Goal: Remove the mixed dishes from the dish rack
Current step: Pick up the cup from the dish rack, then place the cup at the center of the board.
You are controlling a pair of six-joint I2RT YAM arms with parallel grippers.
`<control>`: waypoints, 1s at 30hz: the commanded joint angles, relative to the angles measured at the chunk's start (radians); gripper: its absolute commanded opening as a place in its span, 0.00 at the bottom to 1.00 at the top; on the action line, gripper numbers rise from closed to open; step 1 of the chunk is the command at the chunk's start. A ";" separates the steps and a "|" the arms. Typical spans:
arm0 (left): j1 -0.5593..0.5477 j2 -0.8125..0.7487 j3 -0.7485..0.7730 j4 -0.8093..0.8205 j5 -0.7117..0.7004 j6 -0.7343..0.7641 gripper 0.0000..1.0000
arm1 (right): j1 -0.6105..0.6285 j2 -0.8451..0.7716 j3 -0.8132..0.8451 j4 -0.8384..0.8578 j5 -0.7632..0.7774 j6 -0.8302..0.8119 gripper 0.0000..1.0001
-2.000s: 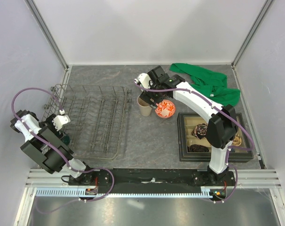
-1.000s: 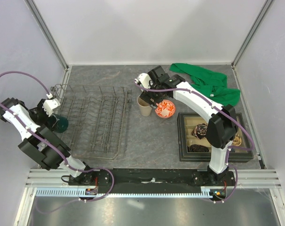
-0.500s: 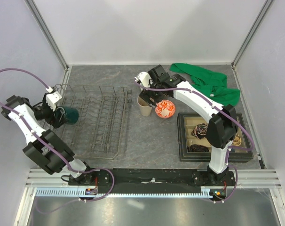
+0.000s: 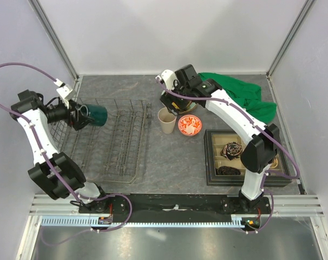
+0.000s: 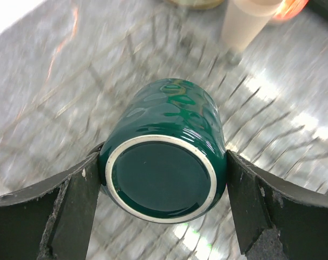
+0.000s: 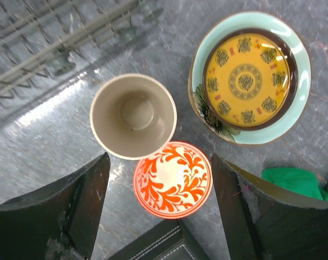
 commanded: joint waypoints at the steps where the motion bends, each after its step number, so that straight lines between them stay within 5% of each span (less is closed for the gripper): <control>1: -0.041 -0.022 0.077 -0.187 0.222 -0.168 0.02 | -0.020 -0.061 0.056 0.062 -0.080 0.069 0.83; 20: -0.156 -0.003 0.086 0.123 0.519 -0.704 0.01 | -0.129 -0.072 0.017 0.425 -0.608 0.388 0.82; 30: -0.168 0.054 0.150 0.115 0.596 -0.737 0.01 | -0.129 -0.087 -0.074 0.667 -0.746 0.527 0.80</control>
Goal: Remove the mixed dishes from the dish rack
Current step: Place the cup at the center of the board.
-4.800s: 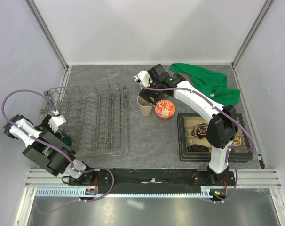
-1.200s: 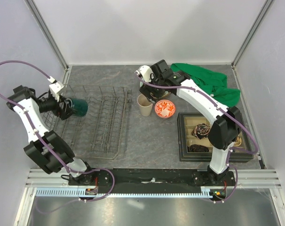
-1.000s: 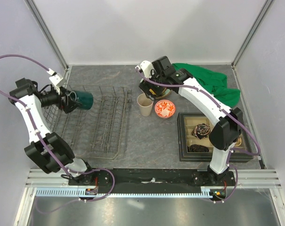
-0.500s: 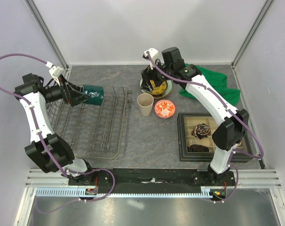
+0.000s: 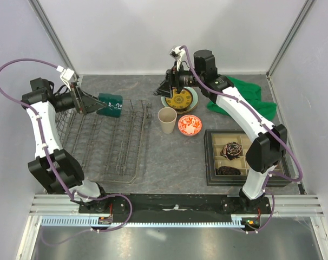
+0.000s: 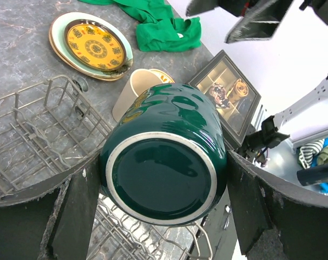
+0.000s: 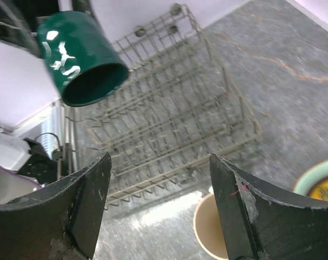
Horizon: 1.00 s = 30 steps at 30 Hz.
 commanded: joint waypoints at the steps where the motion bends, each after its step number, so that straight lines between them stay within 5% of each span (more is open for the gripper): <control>1: -0.009 0.010 0.087 0.010 0.298 -0.059 0.02 | 0.001 -0.044 -0.018 0.155 -0.094 0.073 0.80; 6: -0.020 -0.002 0.132 0.100 0.184 -0.166 0.02 | 0.006 -0.042 -0.010 0.124 -0.059 0.040 0.80; 11: -0.037 -0.125 -0.027 0.586 0.032 -0.600 0.01 | 0.009 -0.045 -0.013 0.081 -0.027 0.009 0.80; 18: -0.076 -0.116 -0.010 0.704 0.018 -0.750 0.01 | 0.010 -0.073 -0.027 0.066 0.012 -0.020 0.79; 25: -0.125 -0.160 -0.196 1.366 0.012 -1.347 0.02 | 0.010 -0.133 -0.113 0.239 0.026 0.047 0.79; 30: -0.159 -0.154 -0.290 1.622 -0.034 -1.583 0.02 | 0.012 -0.154 -0.174 0.337 0.035 0.102 0.77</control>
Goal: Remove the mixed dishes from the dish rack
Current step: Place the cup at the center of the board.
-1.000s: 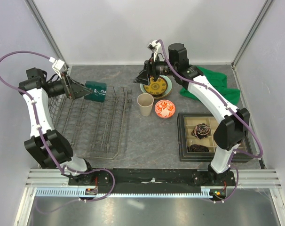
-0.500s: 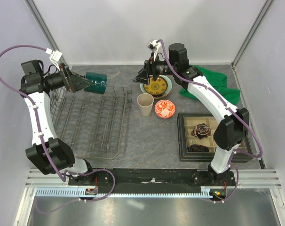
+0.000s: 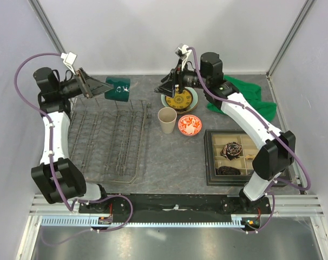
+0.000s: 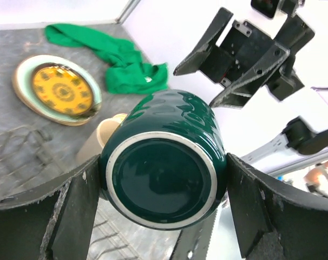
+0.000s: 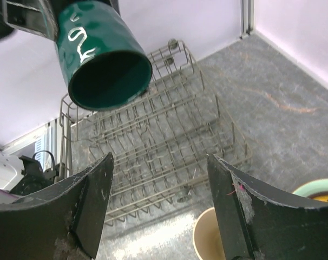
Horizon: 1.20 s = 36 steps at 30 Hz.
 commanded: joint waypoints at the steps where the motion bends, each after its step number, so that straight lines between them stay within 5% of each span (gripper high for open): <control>1: -0.034 -0.034 -0.042 0.428 -0.006 -0.416 0.01 | 0.009 -0.053 -0.050 0.167 0.016 0.057 0.77; 9: -0.104 -0.011 -0.165 0.870 -0.072 -0.782 0.02 | 0.015 -0.058 -0.069 0.196 0.033 0.058 0.76; 36: -0.258 -0.020 -0.286 1.050 -0.189 -0.862 0.01 | 0.073 -0.010 -0.021 0.241 0.002 0.137 0.68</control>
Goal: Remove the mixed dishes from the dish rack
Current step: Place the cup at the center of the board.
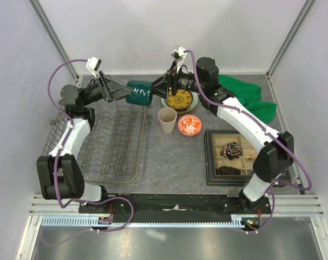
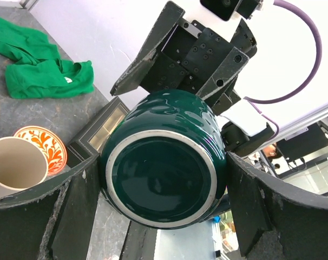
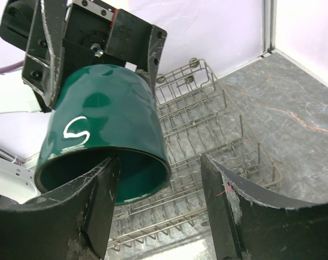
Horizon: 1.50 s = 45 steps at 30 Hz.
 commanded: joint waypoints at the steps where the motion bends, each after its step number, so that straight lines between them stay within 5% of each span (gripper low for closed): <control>1: -0.011 -0.038 -0.007 0.116 -0.066 -0.069 0.02 | 0.009 0.014 0.051 0.051 -0.028 0.013 0.68; 18: -0.040 -0.087 -0.056 0.130 -0.093 -0.074 0.01 | 0.034 0.051 0.059 0.080 -0.078 0.039 0.41; 27: -0.041 -0.104 -0.070 0.105 -0.087 -0.044 0.02 | 0.038 0.054 0.056 0.080 -0.090 0.037 0.03; 31: -0.040 -0.122 -0.073 0.058 -0.080 -0.006 0.02 | 0.038 0.038 0.044 0.075 -0.082 0.023 0.00; 37: -0.029 -0.154 -0.064 -0.076 -0.054 0.119 0.60 | 0.032 0.012 0.024 0.067 -0.076 0.007 0.00; 45: -0.005 -0.157 -0.045 -0.116 -0.030 0.158 0.93 | 0.011 -0.032 -0.006 0.069 -0.075 0.003 0.00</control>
